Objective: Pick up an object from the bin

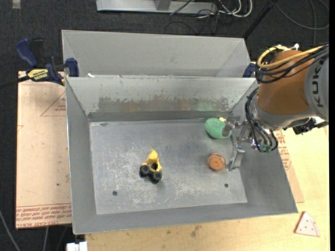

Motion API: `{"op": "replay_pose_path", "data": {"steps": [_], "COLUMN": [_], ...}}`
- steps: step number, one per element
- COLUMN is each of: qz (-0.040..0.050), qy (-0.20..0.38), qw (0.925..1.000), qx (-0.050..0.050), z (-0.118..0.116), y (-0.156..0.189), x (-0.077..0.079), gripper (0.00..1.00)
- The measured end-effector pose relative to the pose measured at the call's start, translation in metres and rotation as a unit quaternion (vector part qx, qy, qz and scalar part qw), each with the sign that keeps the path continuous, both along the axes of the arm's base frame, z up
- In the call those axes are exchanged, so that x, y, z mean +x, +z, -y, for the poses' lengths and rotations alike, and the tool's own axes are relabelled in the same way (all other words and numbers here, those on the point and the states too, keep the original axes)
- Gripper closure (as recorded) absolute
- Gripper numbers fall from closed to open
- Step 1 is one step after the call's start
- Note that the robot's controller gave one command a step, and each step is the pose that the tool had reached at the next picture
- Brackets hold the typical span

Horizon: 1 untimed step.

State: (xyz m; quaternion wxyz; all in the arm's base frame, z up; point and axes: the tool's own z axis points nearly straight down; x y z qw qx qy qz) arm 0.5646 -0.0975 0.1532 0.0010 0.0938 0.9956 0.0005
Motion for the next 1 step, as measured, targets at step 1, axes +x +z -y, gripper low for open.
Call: {"op": "replay_pose_path", "data": {"steps": [1], "qz": [0.001], "qy": [-0.116], "qw": [0.9932], "qx": [0.0], "z": [-0.0091], "y": [-0.0768], "x": [-0.0125], "gripper": [0.0]}}
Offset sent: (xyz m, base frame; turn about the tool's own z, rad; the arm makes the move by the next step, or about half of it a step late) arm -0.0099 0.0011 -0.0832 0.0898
